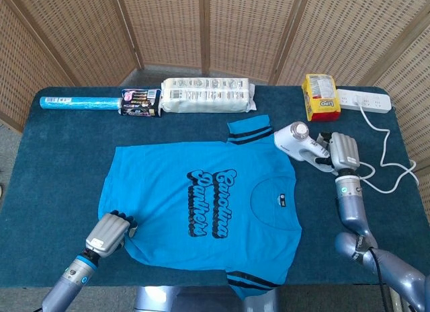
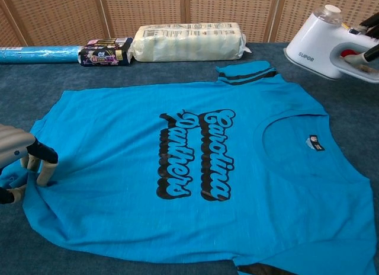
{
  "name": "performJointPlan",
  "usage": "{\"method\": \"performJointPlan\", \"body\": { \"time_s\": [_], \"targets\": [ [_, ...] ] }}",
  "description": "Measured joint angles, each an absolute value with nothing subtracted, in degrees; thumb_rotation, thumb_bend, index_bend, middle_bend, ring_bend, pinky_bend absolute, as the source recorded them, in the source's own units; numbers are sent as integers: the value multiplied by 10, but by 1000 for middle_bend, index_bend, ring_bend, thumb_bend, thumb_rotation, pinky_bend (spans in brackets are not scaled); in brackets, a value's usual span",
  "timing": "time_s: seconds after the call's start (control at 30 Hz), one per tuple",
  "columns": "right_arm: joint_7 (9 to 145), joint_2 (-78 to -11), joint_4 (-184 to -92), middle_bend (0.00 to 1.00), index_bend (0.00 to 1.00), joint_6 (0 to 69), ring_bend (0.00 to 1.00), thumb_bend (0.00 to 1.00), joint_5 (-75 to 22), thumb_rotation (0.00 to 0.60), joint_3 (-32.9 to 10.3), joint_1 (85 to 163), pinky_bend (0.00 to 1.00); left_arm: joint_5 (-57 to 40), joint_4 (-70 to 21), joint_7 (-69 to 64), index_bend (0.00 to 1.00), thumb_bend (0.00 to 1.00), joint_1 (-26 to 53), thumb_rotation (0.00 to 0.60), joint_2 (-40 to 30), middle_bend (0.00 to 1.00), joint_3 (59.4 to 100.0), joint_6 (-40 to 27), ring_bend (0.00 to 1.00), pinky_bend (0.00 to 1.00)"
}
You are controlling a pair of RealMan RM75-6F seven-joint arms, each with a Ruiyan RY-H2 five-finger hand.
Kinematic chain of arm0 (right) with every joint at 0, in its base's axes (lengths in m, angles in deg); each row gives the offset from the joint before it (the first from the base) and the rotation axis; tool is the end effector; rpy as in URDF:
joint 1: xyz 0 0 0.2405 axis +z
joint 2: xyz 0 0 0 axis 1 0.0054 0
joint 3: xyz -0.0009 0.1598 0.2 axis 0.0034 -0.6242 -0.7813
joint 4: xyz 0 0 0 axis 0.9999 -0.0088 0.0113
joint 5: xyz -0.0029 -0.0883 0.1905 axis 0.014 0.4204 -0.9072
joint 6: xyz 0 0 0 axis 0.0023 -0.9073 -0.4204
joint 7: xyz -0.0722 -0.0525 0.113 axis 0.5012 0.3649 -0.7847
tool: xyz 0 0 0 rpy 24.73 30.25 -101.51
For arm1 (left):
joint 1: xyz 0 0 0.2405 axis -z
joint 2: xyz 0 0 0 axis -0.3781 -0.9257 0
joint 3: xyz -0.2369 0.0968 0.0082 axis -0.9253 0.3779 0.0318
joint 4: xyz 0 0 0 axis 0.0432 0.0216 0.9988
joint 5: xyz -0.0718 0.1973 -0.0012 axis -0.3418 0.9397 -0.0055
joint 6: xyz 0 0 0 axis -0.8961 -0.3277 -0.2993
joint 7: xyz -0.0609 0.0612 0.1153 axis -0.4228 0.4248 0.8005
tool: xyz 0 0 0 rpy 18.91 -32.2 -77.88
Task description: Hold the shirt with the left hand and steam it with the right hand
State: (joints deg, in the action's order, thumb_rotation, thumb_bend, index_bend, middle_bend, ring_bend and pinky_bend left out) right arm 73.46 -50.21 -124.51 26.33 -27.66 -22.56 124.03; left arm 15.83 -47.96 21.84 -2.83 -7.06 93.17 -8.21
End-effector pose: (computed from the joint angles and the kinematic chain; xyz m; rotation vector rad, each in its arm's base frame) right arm -0.2688 -0.4031 0.0761 1.2438 -1.1268 1.0446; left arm -0.2282 0.1922 0.0008 -1.9846 -0.9015 -0.7678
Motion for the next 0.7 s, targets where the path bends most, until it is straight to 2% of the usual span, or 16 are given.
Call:
{"method": "performJointPlan", "body": {
  "time_s": [0.37, 0.7],
  "targets": [
    [824, -432, -1424, 775, 717, 324, 851, 307, -229, 600, -178, 1204, 835, 169, -483, 213, 643, 428, -22, 600, -81, 606, 932, -79, 515, 434],
    [913, -442, -1467, 775, 718, 368, 850, 307, -198, 600, -125, 1186, 835, 177, -484, 207, 643, 428, -18, 600, -81, 606, 931, -79, 515, 434]
  ]
}}
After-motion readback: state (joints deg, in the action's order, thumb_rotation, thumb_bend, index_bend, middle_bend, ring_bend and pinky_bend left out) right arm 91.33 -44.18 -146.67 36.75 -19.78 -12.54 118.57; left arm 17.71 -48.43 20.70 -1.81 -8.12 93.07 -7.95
